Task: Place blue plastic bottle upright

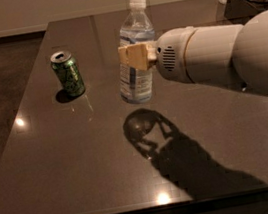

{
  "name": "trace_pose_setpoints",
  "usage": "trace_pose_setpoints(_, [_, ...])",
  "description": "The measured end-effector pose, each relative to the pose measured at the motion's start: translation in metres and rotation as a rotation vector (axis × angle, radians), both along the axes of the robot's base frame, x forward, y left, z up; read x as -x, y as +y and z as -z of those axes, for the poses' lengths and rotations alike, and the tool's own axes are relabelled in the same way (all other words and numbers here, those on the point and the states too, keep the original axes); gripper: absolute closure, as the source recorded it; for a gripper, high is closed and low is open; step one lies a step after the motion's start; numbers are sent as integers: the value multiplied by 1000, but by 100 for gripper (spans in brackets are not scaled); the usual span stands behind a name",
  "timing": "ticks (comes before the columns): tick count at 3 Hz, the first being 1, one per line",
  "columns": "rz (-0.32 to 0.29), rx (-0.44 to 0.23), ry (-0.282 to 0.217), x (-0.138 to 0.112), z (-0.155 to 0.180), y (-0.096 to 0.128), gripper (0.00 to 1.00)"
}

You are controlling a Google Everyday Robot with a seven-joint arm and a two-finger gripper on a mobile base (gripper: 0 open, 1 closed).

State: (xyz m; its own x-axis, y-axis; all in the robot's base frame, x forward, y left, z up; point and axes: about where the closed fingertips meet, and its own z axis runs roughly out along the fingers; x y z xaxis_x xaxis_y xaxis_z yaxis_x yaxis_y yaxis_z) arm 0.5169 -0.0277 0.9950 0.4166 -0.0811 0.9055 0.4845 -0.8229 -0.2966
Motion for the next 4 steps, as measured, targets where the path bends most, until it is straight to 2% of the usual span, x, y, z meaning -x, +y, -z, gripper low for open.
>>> trace_pose_setpoints(1, [-107, 108, -110, 4, 5, -2, 100])
trace_pose_setpoints(2, [-169, 209, -194, 13, 14, -11, 100])
trace_pose_setpoints(3, [-180, 248, -247, 22, 18, -25, 100])
trace_pose_setpoints(4, [-174, 195, -278, 31, 31, -41, 100])
